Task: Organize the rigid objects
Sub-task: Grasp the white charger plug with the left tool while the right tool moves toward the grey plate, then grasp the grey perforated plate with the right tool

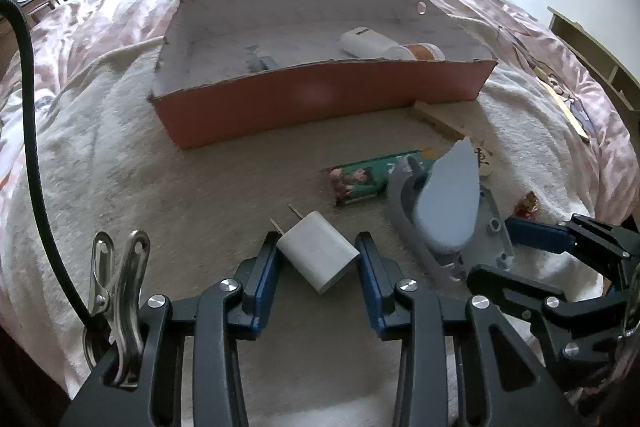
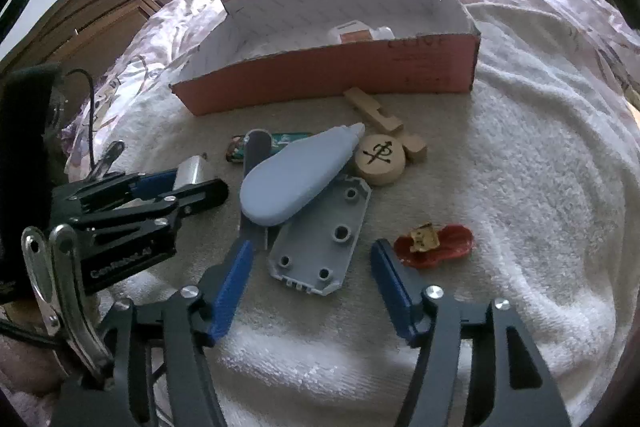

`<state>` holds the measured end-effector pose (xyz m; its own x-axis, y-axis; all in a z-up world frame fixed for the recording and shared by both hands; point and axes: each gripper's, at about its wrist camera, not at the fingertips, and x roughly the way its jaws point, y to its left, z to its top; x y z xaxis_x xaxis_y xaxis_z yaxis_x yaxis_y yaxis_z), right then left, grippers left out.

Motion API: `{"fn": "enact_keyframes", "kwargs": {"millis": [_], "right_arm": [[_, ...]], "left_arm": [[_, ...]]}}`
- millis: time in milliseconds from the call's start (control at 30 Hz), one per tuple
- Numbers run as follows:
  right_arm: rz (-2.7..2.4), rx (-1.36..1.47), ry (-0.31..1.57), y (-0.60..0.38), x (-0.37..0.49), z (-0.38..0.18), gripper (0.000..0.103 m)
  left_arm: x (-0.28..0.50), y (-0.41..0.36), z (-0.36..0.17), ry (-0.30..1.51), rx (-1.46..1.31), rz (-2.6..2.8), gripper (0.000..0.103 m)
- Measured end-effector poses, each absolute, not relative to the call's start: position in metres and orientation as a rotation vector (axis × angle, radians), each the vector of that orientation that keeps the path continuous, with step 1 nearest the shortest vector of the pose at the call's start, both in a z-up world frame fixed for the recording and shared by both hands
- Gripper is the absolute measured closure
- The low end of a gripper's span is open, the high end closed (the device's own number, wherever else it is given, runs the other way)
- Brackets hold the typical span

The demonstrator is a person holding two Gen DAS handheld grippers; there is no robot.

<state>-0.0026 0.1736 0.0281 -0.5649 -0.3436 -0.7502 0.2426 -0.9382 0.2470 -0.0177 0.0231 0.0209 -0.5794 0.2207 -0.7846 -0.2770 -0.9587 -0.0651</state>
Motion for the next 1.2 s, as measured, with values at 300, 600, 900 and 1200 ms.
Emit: {"fn": "enact_keyframes", "kwargs": {"millis": [300,600,900,1200], "right_arm": [[-2.574,1.235,0.027,0.164,0.001,0.028,0.041],[-2.646,1.27,0.046,0.182,0.005,0.028,0.041],[-2.654,1.213,0.162,0.161,-0.008,0.024,0.03],[-2.677,1.163,0.146,0.164,-0.004,0.026,0.056]], "left_arm": [[-0.015,0.016,0.019,0.069,-1.245,2.57,0.065],[-0.014,0.014,0.018,0.046,-1.235,2.572,0.065],[-0.016,0.017,0.017,0.054,-1.228,2.587,0.065],[-0.017,0.02,0.017,0.076,-1.216,2.601,0.066]]}}
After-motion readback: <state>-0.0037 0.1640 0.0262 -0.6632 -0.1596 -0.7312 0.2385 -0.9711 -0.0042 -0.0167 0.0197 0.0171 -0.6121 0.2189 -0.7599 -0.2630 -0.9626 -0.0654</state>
